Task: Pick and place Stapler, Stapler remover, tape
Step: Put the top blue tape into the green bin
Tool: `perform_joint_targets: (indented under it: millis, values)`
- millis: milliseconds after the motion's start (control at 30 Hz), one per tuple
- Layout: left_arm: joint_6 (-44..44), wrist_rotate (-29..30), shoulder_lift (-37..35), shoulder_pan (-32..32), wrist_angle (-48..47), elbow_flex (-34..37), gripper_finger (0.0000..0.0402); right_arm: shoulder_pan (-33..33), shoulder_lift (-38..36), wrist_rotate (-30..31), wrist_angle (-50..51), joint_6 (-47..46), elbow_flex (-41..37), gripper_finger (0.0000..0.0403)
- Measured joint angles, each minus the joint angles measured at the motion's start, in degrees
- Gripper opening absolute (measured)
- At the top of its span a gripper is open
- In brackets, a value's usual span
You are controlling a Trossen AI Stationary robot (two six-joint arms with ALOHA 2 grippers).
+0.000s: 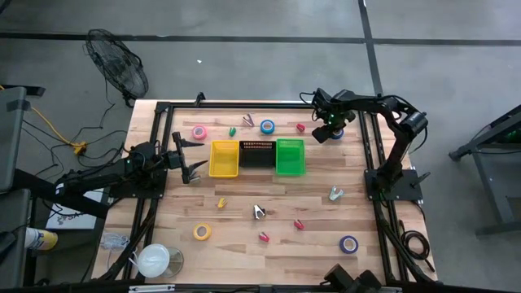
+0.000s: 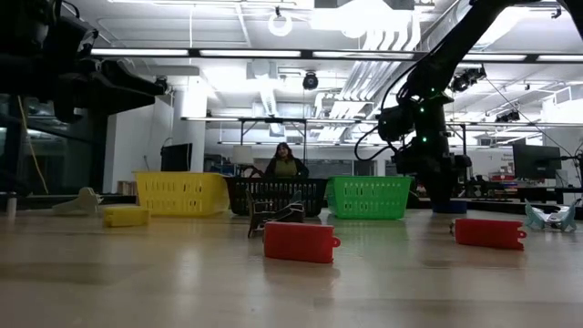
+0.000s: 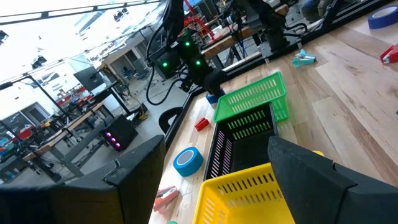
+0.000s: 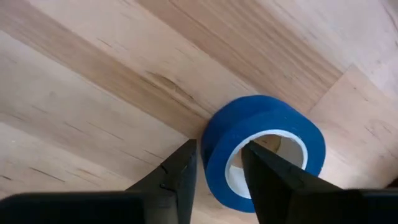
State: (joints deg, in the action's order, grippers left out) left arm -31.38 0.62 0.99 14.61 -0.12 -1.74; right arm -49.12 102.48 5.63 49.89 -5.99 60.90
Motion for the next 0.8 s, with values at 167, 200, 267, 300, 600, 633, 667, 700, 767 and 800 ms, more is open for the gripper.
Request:
perform_joint_targets:
  millis: [167,200,267,300,600,633,667,700,767,800]
  values:
    - [0.0,0.0,0.0,0.0,0.0,0.0,0.0282,0.0,0.0,0.0,0.0,0.0,0.0,0.0089]
    - [0.0,0.0,0.0,0.0,0.0,0.0,0.0282,0.0,0.0,0.0,0.0,0.0,0.0,0.0085]
    - [0.0,0.0,0.0,0.0,0.0,0.0,0.0282,0.0,0.0,0.0,0.1,0.6,0.0,0.0076]
    - [0.0,0.0,0.0,0.0,0.0,0.0,0.0282,0.0,0.0,0.0,0.1,0.9,0.0,0.0072]
    - [0.0,0.0,0.0,0.0,0.0,0.0,0.0282,0.0,0.0,0.0,0.3,3.1,0.0,0.0044]
    - [0.0,0.0,0.0,0.0,0.0,0.0,0.0282,0.0,0.0,0.0,0.3,3.3,0.0,0.0043]
    - [0.0,0.0,0.0,0.0,0.0,0.0,0.0282,0.0,0.0,0.0,0.3,3.4,0.0,0.0042]
    - [0.0,0.0,0.0,0.0,0.0,0.0,0.0282,0.0,0.0,0.0,0.3,3.4,0.0,0.0042]
    - [0.0,0.0,0.0,0.0,0.0,0.0,0.0282,0.0,0.0,0.0,0.5,3.5,0.0,0.0042]
    - [0.0,0.0,0.0,0.0,0.0,0.0,0.0282,0.0,0.0,0.0,0.6,3.5,0.0,0.0041]
